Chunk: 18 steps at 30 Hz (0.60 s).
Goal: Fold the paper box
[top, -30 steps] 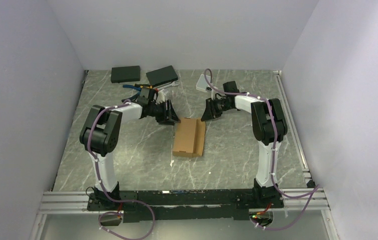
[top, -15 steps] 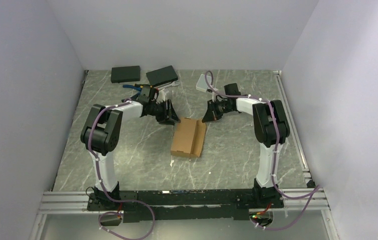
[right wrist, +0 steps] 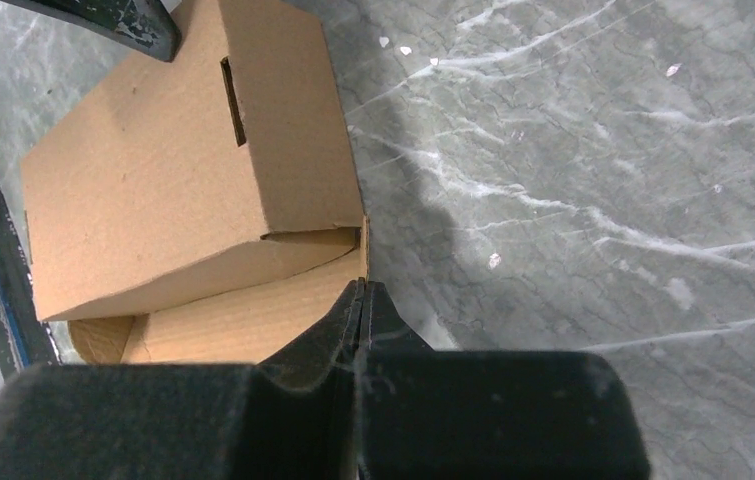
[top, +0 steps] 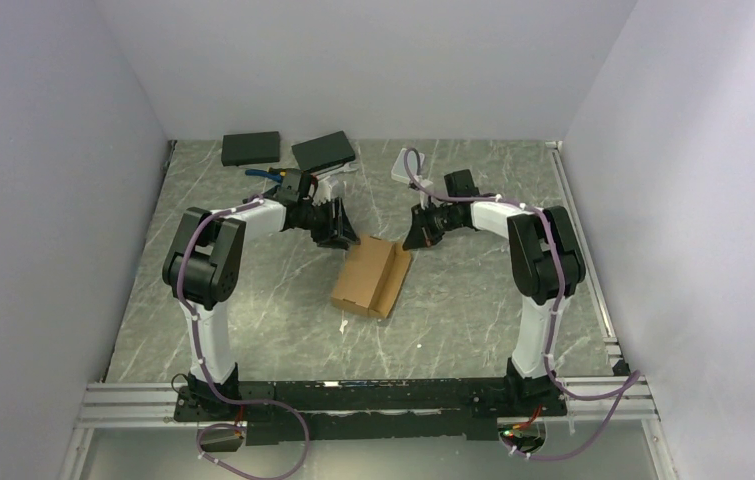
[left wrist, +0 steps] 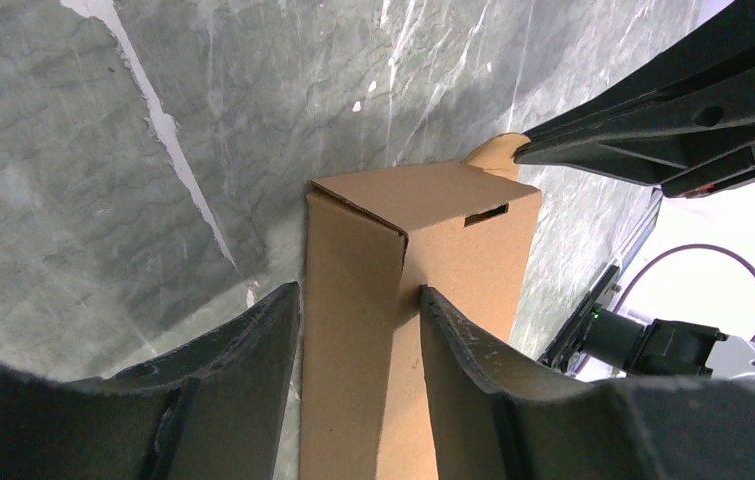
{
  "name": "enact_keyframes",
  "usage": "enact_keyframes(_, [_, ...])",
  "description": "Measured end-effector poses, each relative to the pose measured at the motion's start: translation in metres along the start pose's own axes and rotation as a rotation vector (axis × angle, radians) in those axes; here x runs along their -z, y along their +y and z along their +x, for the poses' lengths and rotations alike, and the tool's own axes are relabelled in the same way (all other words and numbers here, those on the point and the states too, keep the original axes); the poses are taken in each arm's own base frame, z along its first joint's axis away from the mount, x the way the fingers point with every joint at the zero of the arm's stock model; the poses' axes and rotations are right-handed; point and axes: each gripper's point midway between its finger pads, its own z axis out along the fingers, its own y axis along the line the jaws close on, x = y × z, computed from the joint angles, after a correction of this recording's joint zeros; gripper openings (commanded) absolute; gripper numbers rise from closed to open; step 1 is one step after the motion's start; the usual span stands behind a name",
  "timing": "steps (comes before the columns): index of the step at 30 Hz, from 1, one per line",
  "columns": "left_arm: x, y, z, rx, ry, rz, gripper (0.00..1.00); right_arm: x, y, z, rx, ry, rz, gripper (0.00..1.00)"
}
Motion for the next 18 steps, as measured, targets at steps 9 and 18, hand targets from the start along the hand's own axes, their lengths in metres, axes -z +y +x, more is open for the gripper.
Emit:
enact_keyframes(9, [-0.001,0.0,0.001,-0.015,0.005,0.007,0.52,-0.001,0.009,0.003,0.064,0.026,0.064,0.0])
enact_keyframes(18, [-0.001,0.0,0.001,-0.024,0.007,0.009,0.52,-0.001,0.013,0.007,0.099,0.044,0.113,0.04])
